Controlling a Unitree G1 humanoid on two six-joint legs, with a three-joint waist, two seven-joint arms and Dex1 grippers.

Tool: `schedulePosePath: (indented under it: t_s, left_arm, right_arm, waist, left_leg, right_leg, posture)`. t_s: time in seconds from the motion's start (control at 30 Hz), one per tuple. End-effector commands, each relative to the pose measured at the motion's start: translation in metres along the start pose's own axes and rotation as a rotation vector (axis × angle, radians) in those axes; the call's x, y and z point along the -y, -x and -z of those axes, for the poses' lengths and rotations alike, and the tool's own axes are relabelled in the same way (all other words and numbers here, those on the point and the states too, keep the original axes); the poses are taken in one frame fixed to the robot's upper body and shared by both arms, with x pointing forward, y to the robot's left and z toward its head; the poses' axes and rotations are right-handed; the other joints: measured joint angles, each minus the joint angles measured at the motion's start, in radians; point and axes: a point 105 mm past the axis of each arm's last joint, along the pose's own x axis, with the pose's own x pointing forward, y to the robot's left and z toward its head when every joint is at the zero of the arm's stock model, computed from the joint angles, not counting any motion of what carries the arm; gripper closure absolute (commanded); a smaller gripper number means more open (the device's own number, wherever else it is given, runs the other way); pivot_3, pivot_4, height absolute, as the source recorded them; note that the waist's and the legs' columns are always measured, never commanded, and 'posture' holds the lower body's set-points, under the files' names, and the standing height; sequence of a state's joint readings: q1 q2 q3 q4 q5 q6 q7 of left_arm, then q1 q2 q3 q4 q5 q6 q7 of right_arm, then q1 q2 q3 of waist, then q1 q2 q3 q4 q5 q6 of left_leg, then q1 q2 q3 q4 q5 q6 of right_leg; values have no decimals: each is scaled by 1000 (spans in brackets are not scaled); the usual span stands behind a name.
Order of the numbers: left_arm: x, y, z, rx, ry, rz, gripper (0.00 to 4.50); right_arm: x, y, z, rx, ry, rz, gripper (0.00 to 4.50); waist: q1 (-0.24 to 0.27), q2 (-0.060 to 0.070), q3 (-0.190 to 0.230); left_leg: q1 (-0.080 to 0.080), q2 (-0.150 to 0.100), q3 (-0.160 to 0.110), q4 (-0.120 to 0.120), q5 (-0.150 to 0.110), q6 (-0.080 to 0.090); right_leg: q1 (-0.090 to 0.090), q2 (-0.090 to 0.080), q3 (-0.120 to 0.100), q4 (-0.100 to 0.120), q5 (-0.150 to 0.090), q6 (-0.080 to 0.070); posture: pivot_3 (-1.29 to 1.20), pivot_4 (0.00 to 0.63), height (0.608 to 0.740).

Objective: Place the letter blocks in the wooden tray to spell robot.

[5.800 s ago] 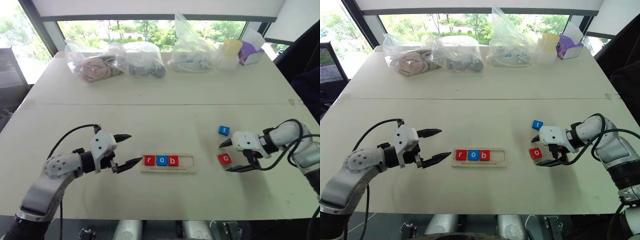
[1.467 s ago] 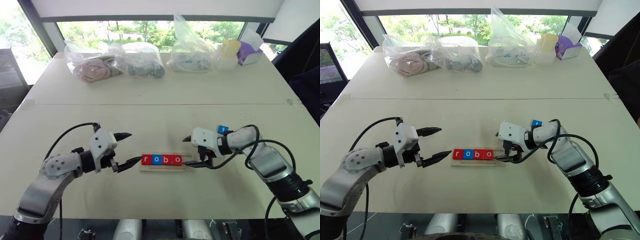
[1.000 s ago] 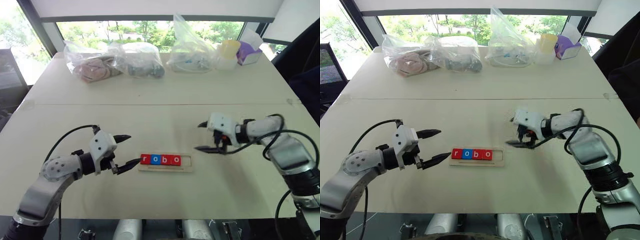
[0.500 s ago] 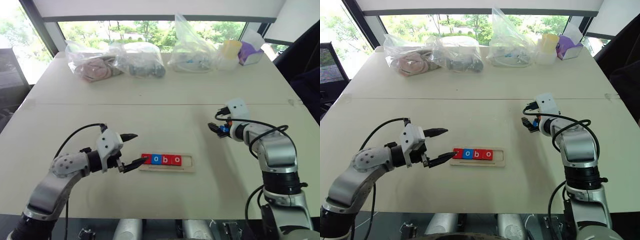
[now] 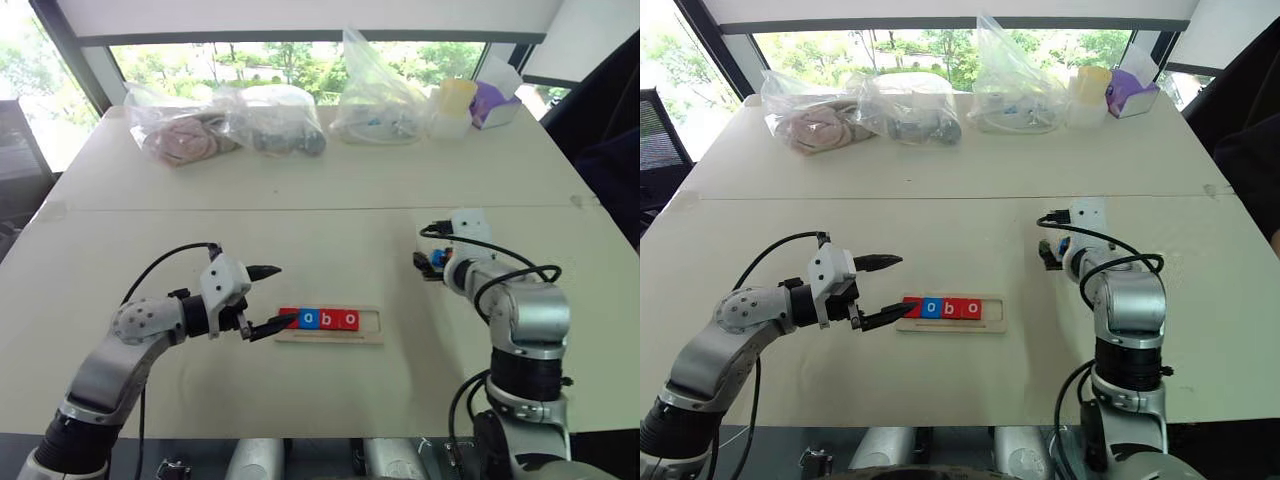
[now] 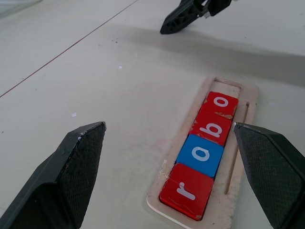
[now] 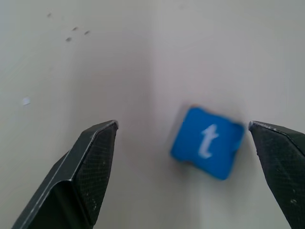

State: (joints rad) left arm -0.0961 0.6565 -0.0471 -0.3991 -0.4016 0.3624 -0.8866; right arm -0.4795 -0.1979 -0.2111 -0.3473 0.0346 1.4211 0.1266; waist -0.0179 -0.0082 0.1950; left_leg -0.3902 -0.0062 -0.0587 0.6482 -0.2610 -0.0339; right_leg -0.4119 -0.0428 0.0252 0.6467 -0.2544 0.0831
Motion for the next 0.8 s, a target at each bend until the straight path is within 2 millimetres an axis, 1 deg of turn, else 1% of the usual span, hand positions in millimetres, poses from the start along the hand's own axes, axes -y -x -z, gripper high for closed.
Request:
schedulePosePath:
  t_s: [0.03, 0.13, 0.23, 0.27, 0.33, 0.4, 0.47, 0.53, 0.67, 0.8]
  left_arm:
    - [-3, 2, -10, 23, -47, -5, 0]
    - [-3, 3, -10, 21, -46, -6, 0]
    - [-2, 2, -10, 23, -45, -4, 0]
    - [-1, 1, -10, 25, -45, -3, 0]
    - [0, 0, -11, 28, -44, -3, 0]
    - [1, -1, -11, 30, -44, -1, 0]
    - [2, -2, -10, 31, -43, 0, 0]
    - [3, -3, -10, 34, -42, 2, 0]
    - [3, -5, -9, 40, -38, 5, 0]
    - [4, -7, -9, 46, -34, 11, 0]
  right_arm:
    - [8, 5, -7, 11, -98, 35, 48]
    - [2, 1, -1, -32, -181, 4, 48]
    - [5, -2, -4, -34, -211, 20, 846]
    - [7, -3, -5, -37, -218, 27, 1455]
    - [8, -3, -4, -44, -224, 28, 2446]
    - [7, -2, -3, -49, -194, 26, 3354]
    - [7, 2, -3, -44, -121, 18, 3349]
    - [11, 8, -1, -24, -7, 31, 3349]
    - [14, 36, 32, -98, 126, -28, 3349]
    - [13, 61, 58, -114, 180, -100, 3349]
  waist:
    - [1, 0, 0]
    - [2, 0, 0]
    - [0, 0, 0]
    - [-1, 0, 0]
    - [-1, 0, 0]
    - [-3, 0, 0]
    - [-3, 0, 0]
    - [0, 0, 0]
    - [8, 0, -1]
    - [5, -2, -2]
  left_leg:
    - [0, 0, 0, 0, 0, 0]
    - [0, 0, 0, 0, 0, 0]
    - [0, 0, 0, 0, 0, 0]
    - [0, 0, 0, 0, 0, 0]
    - [0, 0, 0, 0, 0, 0]
    - [0, 0, 0, 0, 0, 0]
    - [0, 0, 0, 0, 0, 0]
    - [0, 0, 0, -1, 0, 0]
    - [-1, -1, -1, -1, 0, 0]
    - [0, -1, -1, -1, 0, 0]
  right_leg:
    - [0, 0, 0, 0, 0, 0]
    - [0, 0, 0, 0, 0, 0]
    - [0, 0, 0, 0, 0, 0]
    - [0, 0, 0, 0, 0, 0]
    - [0, 0, 0, 0, 0, 0]
    - [0, 0, 0, 0, 0, 0]
    - [0, 1, 0, 0, 0, 0]
    - [0, 0, 0, 0, -1, -1]
    - [1, 0, -1, -1, -2, -1]
    - [2, -1, -1, -1, -4, 1]
  posture:
    - [0, 150, 740]
    - [0, 150, 740]
    - [0, 150, 740]
    - [0, 150, 740]
    - [0, 150, 740]
    - [0, 150, 740]
    - [0, 150, 740]
    - [0, 150, 740]
    - [0, 150, 740]
    - [0, 150, 740]
